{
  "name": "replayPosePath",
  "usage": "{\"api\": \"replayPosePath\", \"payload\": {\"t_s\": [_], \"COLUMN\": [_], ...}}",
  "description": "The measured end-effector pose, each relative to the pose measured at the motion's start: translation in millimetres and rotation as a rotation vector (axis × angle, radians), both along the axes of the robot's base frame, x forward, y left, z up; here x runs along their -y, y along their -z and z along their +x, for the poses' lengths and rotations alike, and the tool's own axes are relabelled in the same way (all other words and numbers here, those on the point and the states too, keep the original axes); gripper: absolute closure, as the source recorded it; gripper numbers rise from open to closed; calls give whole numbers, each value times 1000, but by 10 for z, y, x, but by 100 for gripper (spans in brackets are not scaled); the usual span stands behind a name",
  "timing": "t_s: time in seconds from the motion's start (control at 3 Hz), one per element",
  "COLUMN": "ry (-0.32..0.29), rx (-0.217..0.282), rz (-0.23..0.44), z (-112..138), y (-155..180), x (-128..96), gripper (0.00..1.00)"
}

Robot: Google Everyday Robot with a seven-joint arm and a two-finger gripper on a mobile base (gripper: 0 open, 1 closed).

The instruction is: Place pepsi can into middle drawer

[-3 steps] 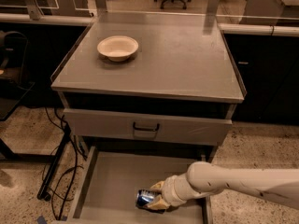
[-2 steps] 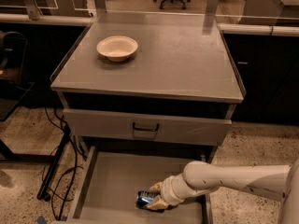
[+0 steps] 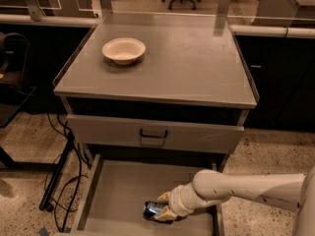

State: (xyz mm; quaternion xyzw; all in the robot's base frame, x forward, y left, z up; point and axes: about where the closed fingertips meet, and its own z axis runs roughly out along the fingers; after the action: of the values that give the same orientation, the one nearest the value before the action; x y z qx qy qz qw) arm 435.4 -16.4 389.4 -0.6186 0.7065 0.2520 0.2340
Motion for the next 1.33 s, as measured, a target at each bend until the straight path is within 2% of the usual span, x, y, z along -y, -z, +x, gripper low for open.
{"api": "replayPosePath", "payload": {"t_s": [1.0,1.33], "ry": [0,0], "rx": [0,0], "rz": [0,0], "z": [-1,-1], "y": [0,0], "x": [-1,-1], "gripper": [11,0]}}
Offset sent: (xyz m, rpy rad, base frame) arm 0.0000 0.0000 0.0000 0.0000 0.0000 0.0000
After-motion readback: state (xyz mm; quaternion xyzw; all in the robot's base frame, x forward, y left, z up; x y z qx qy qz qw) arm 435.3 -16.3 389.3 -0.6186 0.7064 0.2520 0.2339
